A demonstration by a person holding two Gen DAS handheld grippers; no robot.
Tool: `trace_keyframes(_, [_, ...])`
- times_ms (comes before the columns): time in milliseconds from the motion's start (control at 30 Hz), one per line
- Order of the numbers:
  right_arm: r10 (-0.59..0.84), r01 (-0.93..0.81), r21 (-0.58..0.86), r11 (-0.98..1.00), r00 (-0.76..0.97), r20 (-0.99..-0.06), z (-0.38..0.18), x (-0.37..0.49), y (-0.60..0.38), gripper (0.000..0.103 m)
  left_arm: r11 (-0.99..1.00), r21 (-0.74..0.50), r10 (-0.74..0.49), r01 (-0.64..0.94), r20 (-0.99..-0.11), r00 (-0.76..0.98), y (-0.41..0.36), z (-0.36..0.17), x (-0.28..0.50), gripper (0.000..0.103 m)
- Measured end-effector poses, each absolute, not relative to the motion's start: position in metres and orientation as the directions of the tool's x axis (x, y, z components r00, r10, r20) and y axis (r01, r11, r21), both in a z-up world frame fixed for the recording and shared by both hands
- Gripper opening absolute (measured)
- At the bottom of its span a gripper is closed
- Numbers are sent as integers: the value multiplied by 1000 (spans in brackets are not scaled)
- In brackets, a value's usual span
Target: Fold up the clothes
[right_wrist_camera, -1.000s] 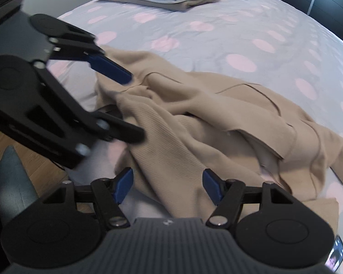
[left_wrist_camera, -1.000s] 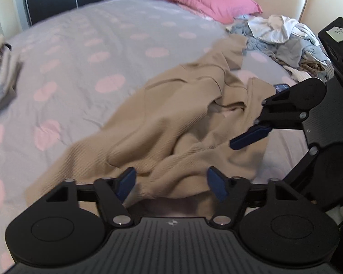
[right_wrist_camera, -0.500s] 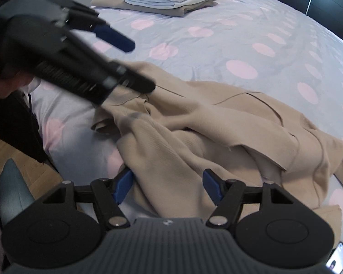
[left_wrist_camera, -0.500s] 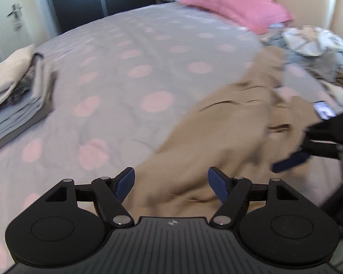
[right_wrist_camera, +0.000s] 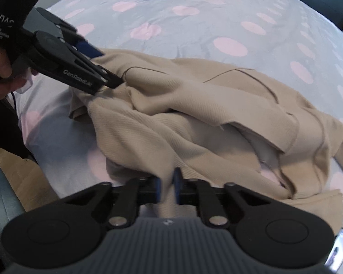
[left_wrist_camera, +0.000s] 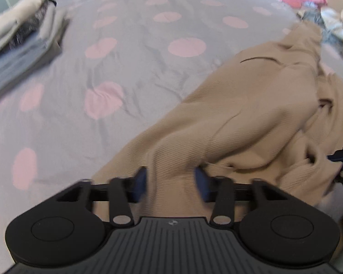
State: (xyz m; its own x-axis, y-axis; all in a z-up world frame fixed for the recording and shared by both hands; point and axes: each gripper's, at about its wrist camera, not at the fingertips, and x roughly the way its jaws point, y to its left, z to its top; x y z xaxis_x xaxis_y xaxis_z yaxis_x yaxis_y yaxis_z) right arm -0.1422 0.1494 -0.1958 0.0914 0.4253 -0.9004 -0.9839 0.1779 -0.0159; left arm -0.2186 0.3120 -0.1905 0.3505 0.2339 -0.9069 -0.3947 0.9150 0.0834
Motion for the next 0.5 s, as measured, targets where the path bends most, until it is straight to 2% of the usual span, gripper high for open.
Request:
trace_keyframes(33, [414,-980,-24,197,105,-904,-194,-138,147,7,917,72,222,-393,-910,349,311,-189,-219,21])
trace_keyframes(100, [388,-971,-44,235,135,-912,-191,-129,140,6,924,55,195,-378,-918,344,307,-187,-220,9])
trace_keyframes(133, [371,-966,-63,250,156,-916,-188,-125,136,6,932,40,171,-360,-925,340,303,-185,-221,6])
trace_keyframes(233, [316,-952,-130,277,219,-923,-179,-114,126,5,950,-39,68,-309,-942,328,289,-184,-226,5])
trace_keyframes(433, [208,-958,-218,187,255,-944,-167,-115,99,5,957,-192,-114,-217,-939,324,266,-173,-235,5])
trace_keyframes(500, [190,-964,-200,178,233,-954,-165,-115,90,5,961,-181,-107,-210,-941,321,265,-166,-235,8])
